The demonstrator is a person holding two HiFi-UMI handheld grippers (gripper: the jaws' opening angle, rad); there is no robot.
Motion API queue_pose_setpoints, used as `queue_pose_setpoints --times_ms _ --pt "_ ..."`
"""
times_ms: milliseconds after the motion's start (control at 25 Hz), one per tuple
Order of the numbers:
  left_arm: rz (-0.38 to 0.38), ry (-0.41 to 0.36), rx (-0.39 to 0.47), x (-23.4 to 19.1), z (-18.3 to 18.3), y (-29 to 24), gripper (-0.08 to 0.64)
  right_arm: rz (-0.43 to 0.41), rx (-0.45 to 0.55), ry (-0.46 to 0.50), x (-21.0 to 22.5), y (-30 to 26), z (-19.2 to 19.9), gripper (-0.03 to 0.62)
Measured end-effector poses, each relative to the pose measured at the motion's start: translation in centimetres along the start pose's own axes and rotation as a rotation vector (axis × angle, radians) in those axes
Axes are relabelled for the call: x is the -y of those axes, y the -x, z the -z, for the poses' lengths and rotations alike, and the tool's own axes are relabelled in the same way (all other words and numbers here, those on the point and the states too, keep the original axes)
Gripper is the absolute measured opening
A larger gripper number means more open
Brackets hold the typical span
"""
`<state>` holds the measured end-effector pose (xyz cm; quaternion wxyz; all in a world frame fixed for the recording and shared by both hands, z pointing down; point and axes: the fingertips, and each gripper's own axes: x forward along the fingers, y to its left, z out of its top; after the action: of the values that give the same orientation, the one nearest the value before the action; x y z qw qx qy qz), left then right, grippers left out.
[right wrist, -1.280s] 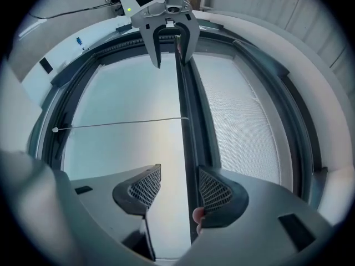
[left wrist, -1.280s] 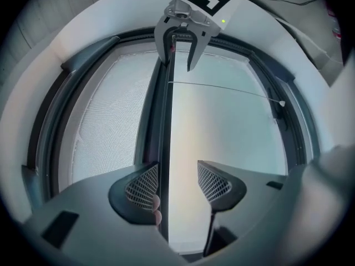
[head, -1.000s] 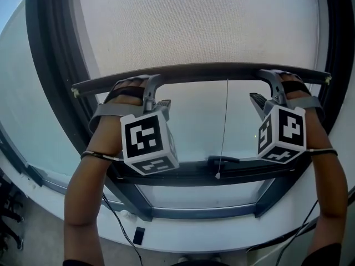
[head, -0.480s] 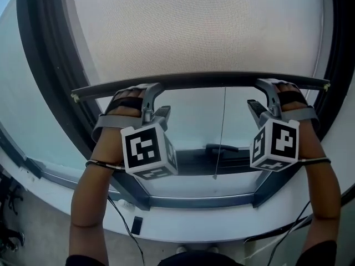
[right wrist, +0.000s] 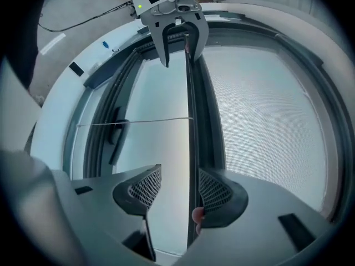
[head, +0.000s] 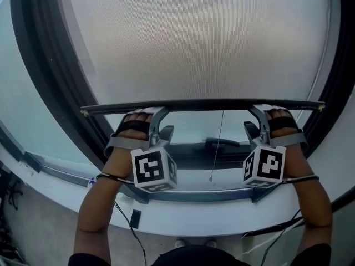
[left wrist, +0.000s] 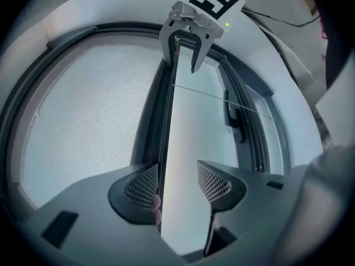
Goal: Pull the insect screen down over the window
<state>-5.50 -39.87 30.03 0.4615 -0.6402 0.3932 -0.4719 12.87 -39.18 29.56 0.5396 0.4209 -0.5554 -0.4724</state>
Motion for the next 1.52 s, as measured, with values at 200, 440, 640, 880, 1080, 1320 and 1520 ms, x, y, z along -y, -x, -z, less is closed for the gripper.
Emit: queue_pose_setpoints --times_ms 200,440,640,880,1080,1320,1520 --pt "0.003 0.017 -0.007 1.0 0.7 -0.1 0.219 0.001 -0.013 0.005 -0.7 -0.1 -0.4 0.211" --pt "-0.011 0.040 -0.041 1.0 1.0 -0.4 0.218 -0.008 -0.024 -0.004 -0.5 -0.1 -0.5 0.211" --pt "0.059 0.062 -0.028 5.1 0.9 -1.3 0.218 -0.096 -0.017 0.008 -5.2 -0.8 -0.3 0.211" --pt "0.119 0.103 -0.026 8.2 1.0 -1.7 0.219 -0.215 -0.002 0.001 -8.7 -0.9 -0.4 0.213" --pt "0.235 0.116 -0.030 12.7 1.4 -2.5 0.219 -0.320 0.011 -0.018 -13.4 -1.5 -0.6 0.216" --pt "0.293 0.148 -0.016 15.5 1.6 -2.9 0.219 -0.331 0.009 -0.043 -16.1 -1.9 -0.6 0.221" --pt "0.328 0.100 -0.078 17.2 2.2 -3.2 0.219 -0.374 0.012 -0.062 -17.8 -2.2 -0.7 0.221"
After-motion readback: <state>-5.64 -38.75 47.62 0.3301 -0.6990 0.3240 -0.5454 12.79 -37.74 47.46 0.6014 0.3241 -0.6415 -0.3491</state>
